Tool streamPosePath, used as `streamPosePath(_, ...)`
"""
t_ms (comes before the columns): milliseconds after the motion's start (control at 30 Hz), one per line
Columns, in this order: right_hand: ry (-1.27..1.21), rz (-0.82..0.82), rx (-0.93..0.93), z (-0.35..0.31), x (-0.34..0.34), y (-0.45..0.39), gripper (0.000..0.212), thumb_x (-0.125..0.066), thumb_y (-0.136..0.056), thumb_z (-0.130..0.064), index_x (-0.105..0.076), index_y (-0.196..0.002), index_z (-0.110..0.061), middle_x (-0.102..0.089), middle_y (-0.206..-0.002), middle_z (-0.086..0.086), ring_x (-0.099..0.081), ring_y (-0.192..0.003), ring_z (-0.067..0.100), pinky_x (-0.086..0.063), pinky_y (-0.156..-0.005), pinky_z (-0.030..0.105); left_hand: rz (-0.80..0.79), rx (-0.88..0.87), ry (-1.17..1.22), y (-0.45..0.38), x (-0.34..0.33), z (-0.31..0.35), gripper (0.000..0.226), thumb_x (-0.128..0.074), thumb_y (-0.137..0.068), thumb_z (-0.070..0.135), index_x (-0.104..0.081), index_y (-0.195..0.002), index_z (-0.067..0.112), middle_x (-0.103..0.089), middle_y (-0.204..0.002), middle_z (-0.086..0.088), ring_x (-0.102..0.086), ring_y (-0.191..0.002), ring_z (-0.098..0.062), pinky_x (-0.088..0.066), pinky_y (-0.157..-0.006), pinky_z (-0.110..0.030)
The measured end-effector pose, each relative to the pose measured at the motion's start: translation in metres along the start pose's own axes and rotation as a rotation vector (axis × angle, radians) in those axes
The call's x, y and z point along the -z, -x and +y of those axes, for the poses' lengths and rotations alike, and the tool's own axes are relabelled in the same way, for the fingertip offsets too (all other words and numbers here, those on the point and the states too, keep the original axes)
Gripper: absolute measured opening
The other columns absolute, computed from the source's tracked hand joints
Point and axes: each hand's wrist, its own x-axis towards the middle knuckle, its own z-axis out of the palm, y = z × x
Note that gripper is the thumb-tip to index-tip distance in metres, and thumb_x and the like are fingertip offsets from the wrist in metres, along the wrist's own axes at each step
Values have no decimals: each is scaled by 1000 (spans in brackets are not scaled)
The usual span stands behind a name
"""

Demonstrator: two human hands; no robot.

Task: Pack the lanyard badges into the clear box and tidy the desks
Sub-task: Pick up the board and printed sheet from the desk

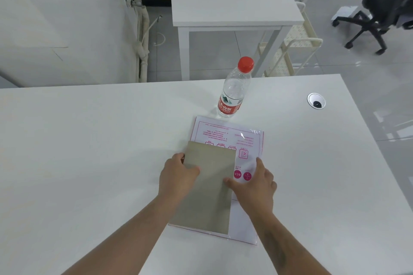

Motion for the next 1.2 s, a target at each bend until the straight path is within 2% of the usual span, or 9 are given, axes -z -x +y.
streamPosePath(100,-5,-12,-1,1,2,-3,101,-81,-63,-45,-24,-145,-32,-37,-139,3,-32,-126,28,-42,-93,42,-5,6,9,2,-2,-1,31,-64,-70,34,-64,-100,30,-68,-96,8,-67,-81,-16,-57,-74,-35)
streamPosePath(300,-34,-34,-8,-2,3,-7,98,-82,-63,-39,-25,-142,-31,-40,-132,4,-35,-121,28,-38,-84,37,7,-4,7,4,-4,-1,49,-66,-73,31,-59,-121,30,-65,-107,5,-66,-88,-18,-55,-76,-32)
streamPosePath(400,-56,-37,-40,-2,4,-11,102,-83,-63,-38,-23,-146,-28,-40,-133,6,-36,-124,30,-38,-90,40,5,-3,6,5,-5,1,55,-70,-75,30,-55,-127,28,-65,-113,4,-65,-92,-19,-51,-74,-29)
streamPosePath(533,-75,-22,-63,2,2,-18,99,-84,-57,-42,-32,-139,-24,-49,-123,7,-44,-118,31,-41,-92,42,-12,60,39,6,-4,3,52,-72,-70,30,-55,-119,21,-66,-109,5,-65,-94,-20,-53,-79,-32)
streamPosePath(633,-105,-32,-80,1,4,-24,96,-84,-54,-44,-38,-135,-21,-59,-115,2,-55,-110,31,-47,-96,42,-67,99,57,2,-1,3,35,-72,-63,30,-63,-96,22,-71,-93,5,-69,-82,-19,-58,-77,-38)
streamPosePath(733,-157,-58,-86,-1,6,-28,74,-85,-57,-35,-47,-118,-18,-62,-97,-3,-63,-91,24,-55,-82,40,-133,140,113,0,2,4,34,-71,-53,29,-68,-86,22,-73,-85,3,-71,-78,-21,-61,-77,-42)
streamPosePath(900,-184,-162,-86,-4,13,-31,62,-87,-60,-28,-47,-105,-16,-64,-91,-1,-67,-68,19,-59,-63,36,-184,182,214,4,9,-2,46,-80,-56,23,-61,-98,19,-70,-93,1,-70,-83,-21,-60,-77,-40)
streamPosePath(1033,-178,-222,-57,-3,15,-30,65,-90,-55,-32,-49,-103,-19,-66,-93,-2,-68,-79,18,-60,-74,41,-210,176,287,12,18,-6,41,-81,-70,10,-54,-101,17,-66,-98,-2,-68,-84,-20,-54,-64,-30)
streamPosePath(1200,-220,-232,41,-11,24,-20,61,-92,-55,-27,-52,-101,-20,-68,-91,-4,-68,-80,16,-58,-71,35,-223,151,368,25,33,-13,48,-83,-68,4,-55,-107,13,-67,-102,-7,-70,-87,-23,-55,-65,-31)
